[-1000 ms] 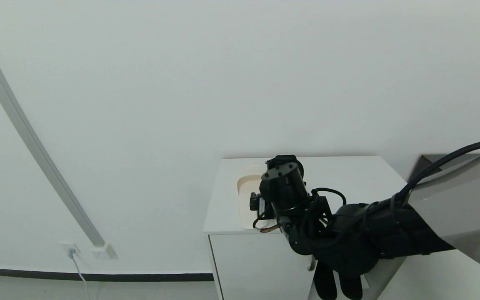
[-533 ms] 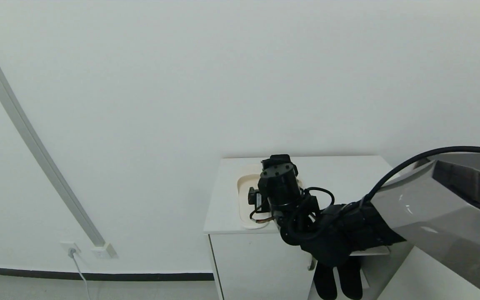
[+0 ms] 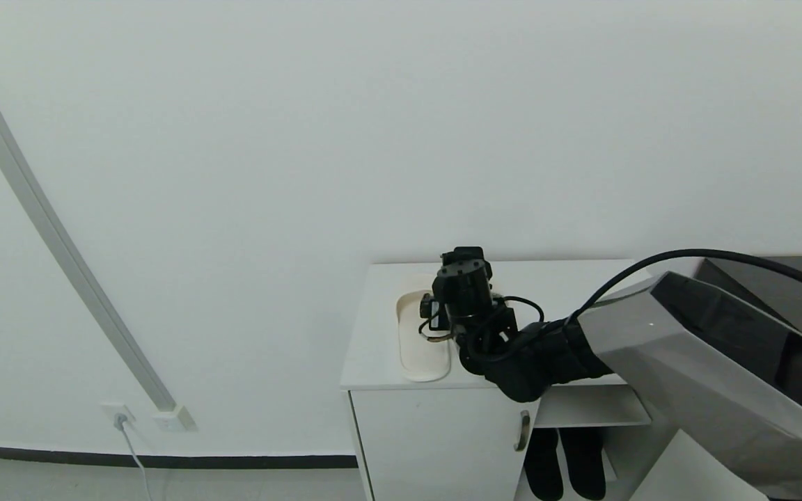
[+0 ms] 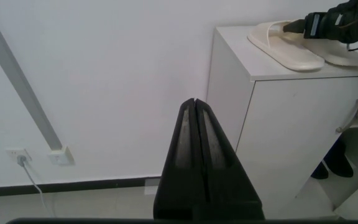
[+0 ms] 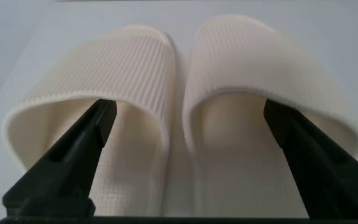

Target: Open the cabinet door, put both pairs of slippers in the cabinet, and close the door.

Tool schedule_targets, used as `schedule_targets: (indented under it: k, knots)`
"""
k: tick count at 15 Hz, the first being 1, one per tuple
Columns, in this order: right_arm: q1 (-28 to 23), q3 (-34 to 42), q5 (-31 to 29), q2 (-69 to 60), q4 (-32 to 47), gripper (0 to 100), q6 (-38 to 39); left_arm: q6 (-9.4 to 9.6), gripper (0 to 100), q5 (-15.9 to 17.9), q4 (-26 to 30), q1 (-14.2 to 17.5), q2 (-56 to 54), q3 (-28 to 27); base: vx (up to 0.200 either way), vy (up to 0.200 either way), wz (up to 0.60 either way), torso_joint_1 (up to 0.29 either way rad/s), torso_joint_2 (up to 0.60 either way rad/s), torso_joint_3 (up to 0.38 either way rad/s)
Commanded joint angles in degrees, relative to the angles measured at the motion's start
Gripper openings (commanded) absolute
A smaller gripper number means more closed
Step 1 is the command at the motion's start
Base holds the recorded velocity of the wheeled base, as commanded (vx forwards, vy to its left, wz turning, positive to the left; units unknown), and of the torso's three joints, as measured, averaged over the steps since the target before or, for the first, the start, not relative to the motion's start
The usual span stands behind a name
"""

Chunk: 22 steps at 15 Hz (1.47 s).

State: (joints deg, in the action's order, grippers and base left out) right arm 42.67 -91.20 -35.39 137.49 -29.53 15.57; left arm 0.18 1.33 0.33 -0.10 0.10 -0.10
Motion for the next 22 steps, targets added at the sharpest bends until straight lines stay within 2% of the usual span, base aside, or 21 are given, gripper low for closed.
schedule_targets:
  k: [1, 6, 7, 15, 16, 18, 22]
  knots:
    - [-0.8, -4.3, 0.1, 2.9, 1.6, 100, -0.1, -0.01, 0, 0.0, 0.0, -0.1, 0.0, 0.0, 0.0, 0.0, 0.0, 0.0, 0.0, 0.0]
    - [-0.9, -7.8, 0.1, 5.2, 3.8, 100, -0.3, -0.09, 0, 0.0, 0.0, 0.0, 0.0, 0.0, 0.0, 0.0, 0.0, 0.0, 0.0, 0.0]
    - [-1.2, -7.9, 0.1, 5.6, 3.8, 0, -1.0, -0.09, 0, 0.0, 0.0, 0.0, 0.0, 0.0, 0.0, 0.0, 0.0, 0.0, 0.0, 0.0]
    - [-1.3, -8.5, 0.1, 4.7, 3.3, 0, -2.5, -0.18, 0, -0.1, 0.0, 0.0, 0.0, 0.0, 0.0, 0.0, 0.0, 0.0, 0.0, 0.0]
    - [-1.2, -6.5, 0.2, 2.1, 3.2, 0, -2.5, -0.18, 0, -0.1, 0.0, 0.0, 0.0, 0.0, 0.0, 0.0, 0.0, 0.0, 0.0, 0.0]
    - [-1.2, -0.7, 4.2, -3.0, 3.0, 0, -2.4, -0.18, 0, -0.1, 0.0, 0.0, 0.0, 0.0, 0.0, 0.0, 0.0, 0.0, 0.0, 0.0]
    - [-2.1, 17.7, 12.6, -15.8, -5.0, 0, -3.7, -0.09, 0, -0.1, 0.0, 0.0, 0.0, 0.0, 0.0, 0.0, 0.0, 0.0, 0.0, 0.0]
